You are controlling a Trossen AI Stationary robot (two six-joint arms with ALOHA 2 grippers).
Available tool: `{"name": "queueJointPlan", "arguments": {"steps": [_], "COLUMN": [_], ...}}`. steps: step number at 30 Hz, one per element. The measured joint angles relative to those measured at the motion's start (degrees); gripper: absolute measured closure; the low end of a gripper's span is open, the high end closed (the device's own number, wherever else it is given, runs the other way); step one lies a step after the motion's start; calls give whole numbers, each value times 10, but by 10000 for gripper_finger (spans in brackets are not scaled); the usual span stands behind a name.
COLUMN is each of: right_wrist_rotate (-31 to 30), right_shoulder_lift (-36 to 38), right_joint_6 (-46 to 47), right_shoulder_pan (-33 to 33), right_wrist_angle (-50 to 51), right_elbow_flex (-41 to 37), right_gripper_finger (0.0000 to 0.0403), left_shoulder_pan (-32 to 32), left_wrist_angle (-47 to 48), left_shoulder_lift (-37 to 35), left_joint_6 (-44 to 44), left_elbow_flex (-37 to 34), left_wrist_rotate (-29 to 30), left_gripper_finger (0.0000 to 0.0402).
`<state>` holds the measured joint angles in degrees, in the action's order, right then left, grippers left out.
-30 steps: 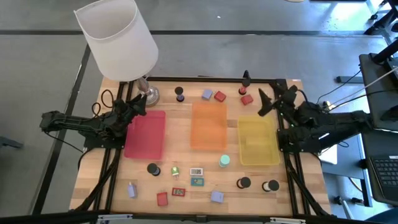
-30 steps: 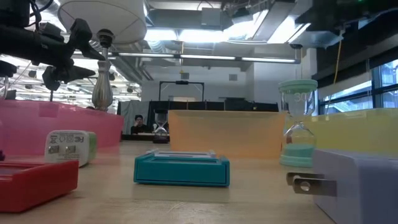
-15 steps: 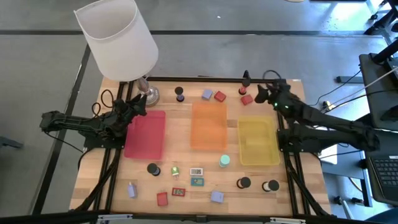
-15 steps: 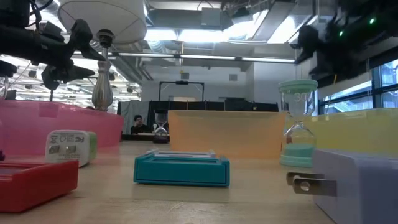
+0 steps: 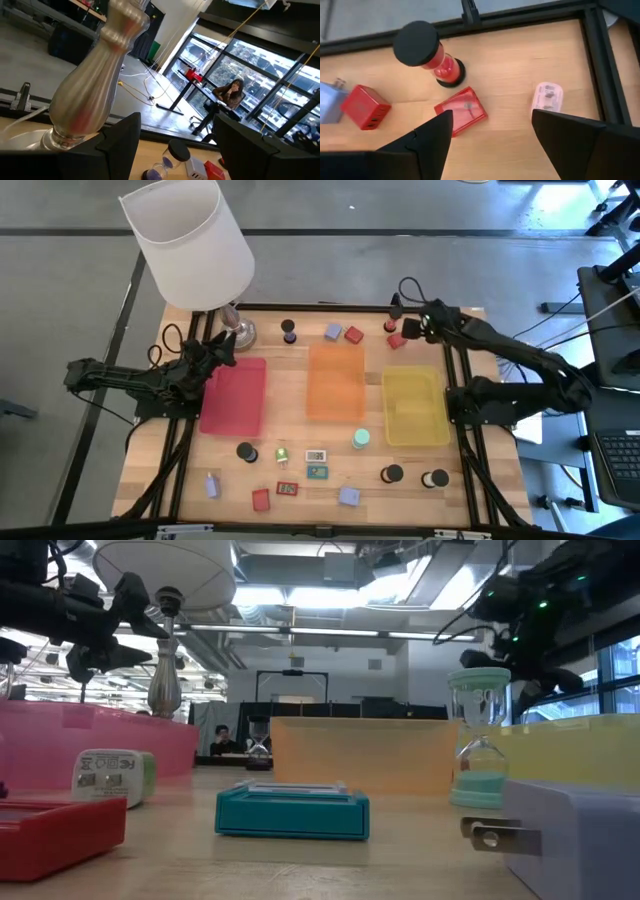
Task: Pick & Place Office items
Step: Put the pink charger adapter into the yellow bin
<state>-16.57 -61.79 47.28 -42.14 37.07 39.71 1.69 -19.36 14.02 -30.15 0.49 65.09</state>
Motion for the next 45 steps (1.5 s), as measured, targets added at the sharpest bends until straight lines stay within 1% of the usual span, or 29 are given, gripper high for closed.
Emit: {"name": "queueJointPlan", "arguments": {"steps": [2, 6, 9, 12, 15, 17, 21, 23, 26, 32, 36, 45], "right_wrist_rotate": [10, 7, -7, -11, -39, -51, -53, -51, -32, -4, -1, -6], "right_shoulder_lift": [-32, -83, -108, -121, -125, -129, -149, -165, -193, -239, -259, -287], "right_joint_6": [-13, -12, -11, -8, 30, 51, 63, 63, 55, 40, 38, 50], "right_shoulder_pan": [-7, -16, -21, -25, -28, -30, -41, -51, -66, -98, -110, -111], "right_wrist_angle": [2, 24, 59, 90, 97, 97, 96, 92, 88, 85, 75, 70], "right_elbow_flex": [14, 40, 58, 75, 79, 79, 79, 79, 79, 79, 79, 79], "right_gripper_finger": [114, 83, 61, 51, 52, 54, 57, 57, 57, 57, 57, 63], "left_shoulder_pan": [0, 0, 0, 0, 0, 0, 0, 0, 0, 0, 0, 0], "left_wrist_angle": [0, 0, 1, 5, 21, 30, 34, 34, 34, 34, 34, 34], "left_shoulder_lift": [0, 0, 0, 0, 0, 0, 0, 0, 0, 0, 0, 0], "left_joint_6": [8, 14, 14, 14, 15, 15, 15, 15, 1, -5, -5, -6], "left_elbow_flex": [0, 0, 0, 0, 0, 0, 0, 0, 0, 0, 0, 0], "left_wrist_rotate": [0, -1, -1, -1, 1, 12, 38, 48, 57, 59, 59, 59], "left_gripper_finger": [155, 155, 155, 155, 155, 155, 155, 155, 155, 155, 155, 155]}}
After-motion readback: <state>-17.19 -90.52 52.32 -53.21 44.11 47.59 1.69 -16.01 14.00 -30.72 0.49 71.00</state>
